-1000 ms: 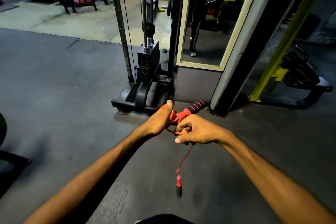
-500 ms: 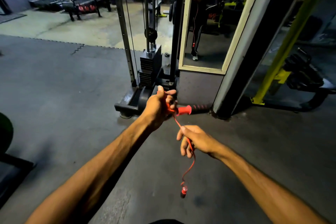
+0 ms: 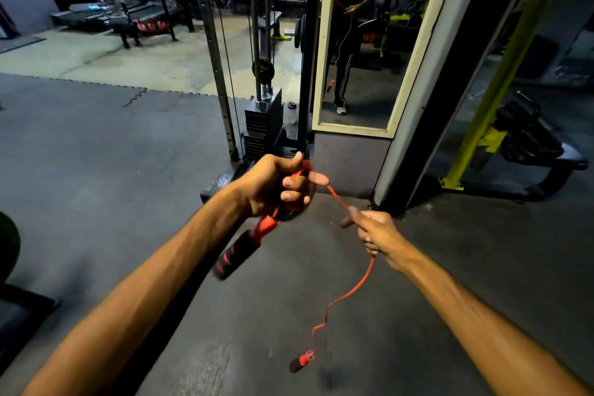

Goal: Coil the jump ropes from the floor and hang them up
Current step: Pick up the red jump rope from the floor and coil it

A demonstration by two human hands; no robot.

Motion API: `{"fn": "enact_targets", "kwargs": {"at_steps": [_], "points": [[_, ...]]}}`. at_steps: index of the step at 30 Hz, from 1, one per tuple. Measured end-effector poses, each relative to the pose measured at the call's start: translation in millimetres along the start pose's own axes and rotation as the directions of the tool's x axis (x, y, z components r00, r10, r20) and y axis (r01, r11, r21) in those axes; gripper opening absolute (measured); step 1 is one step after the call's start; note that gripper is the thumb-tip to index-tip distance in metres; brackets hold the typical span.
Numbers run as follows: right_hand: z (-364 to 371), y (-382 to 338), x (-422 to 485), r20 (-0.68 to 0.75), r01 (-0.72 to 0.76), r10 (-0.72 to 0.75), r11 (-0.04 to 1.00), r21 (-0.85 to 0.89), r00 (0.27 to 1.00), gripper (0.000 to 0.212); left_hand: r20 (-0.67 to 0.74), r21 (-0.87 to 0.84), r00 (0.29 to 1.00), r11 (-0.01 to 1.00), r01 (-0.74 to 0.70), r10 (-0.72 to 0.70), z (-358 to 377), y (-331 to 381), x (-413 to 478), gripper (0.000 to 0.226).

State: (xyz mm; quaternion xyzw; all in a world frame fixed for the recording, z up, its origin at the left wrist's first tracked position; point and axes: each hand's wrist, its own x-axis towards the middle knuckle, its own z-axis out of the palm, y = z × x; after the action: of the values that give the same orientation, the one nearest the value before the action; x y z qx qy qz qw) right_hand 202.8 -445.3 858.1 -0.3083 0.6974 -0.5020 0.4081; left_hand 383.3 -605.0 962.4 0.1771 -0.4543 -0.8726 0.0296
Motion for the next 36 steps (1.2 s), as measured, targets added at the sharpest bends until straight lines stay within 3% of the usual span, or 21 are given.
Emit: {"fn": "enact_targets", "kwargs": {"at_steps": [2,4,7,11,14,16,18,20,22,24,26,28,30,33,35,36], "points": [[-7,-3,-1,0.023,0.055,-0.054,0.996,-0.065,0.998,0.041,-0.179,0.129,0.984,0.992,0.007,0.016,0,-1,3,0.056],[-8,-11,-4,0.061,0.111,-0.102,0.981,-0.158,0.993,0.039,-0.24,0.069,0.97,0.997,-0.017,0.033,-2,-7,5,0.057],[-1,-16,-3,0.066,0.137,-0.123,0.948,-0.288,0.99,0.033,-0.204,-0.148,0.979,0.987,-0.055,0.023,-2,-13,4,0.055],[11,-9,6,-0.063,0.014,-0.032,0.964,-0.265,0.997,0.022,-0.086,-0.263,0.993,0.96,-0.096,0.075,1,-16,0,0.048],[24,-13,1,0.05,0.121,-0.11,0.912,-0.391,0.993,0.021,-0.137,-0.277,0.974,0.937,-0.211,0.178,8,-17,7,0.05],[32,-27,-11,0.213,0.291,-0.207,0.797,-0.53,0.955,0.021,-0.203,-0.139,0.951,0.955,-0.263,0.232,9,-24,17,0.046],[40,-48,-23,0.341,0.442,-0.282,0.618,-0.65,0.897,0.026,-0.268,0.263,0.917,0.938,-0.226,0.296,5,-41,25,0.038],[44,-71,-30,0.423,0.509,-0.283,0.498,-0.702,0.861,0.03,-0.243,0.644,0.914,0.759,-0.098,0.325,0,-61,27,0.034],[38,-90,-31,0.458,0.53,-0.27,0.494,-0.69,0.847,0.026,-0.194,0.747,0.947,0.664,-0.027,0.257,2,-67,22,0.046],[22,-100,-26,0.413,0.492,-0.293,0.678,-0.546,0.862,0.014,-0.087,0.658,0.992,0.753,-0.013,0.093,8,-59,15,0.083],[8,-99,-17,0.304,0.478,-0.383,0.8,-0.363,0.872,0.02,0.017,0.465,0.999,0.885,0.027,-0.039,10,-47,10,0.108],[9,-83,-6,0.161,0.493,-0.467,0.842,-0.22,0.869,0.02,0.105,0.214,0.992,0.975,0.051,-0.075,11,-39,4,0.111],[22,-59,2,0.072,0.434,-0.428,0.894,-0.109,0.901,0.021,0.122,-0.093,0.992,0.995,0.019,-0.008,6,-37,0,0.105],[43,-18,2,0.087,0.238,-0.224,0.938,-0.253,0.971,0.032,0.038,-0.411,0.98,0.897,-0.163,0.196,-8,-40,0,0.096],[56,-12,-15,0.288,0.195,-0.079,0.895,-0.401,0.954,0.025,-0.061,-0.414,0.963,0.871,-0.264,0.263,-11,-42,6,0.099],[61,-18,-23,0.384,0.233,-0.043,0.854,-0.465,0.922,0.019,-0.112,-0.32,0.956,0.901,-0.294,0.272,-11,-43,9,0.103]]}}
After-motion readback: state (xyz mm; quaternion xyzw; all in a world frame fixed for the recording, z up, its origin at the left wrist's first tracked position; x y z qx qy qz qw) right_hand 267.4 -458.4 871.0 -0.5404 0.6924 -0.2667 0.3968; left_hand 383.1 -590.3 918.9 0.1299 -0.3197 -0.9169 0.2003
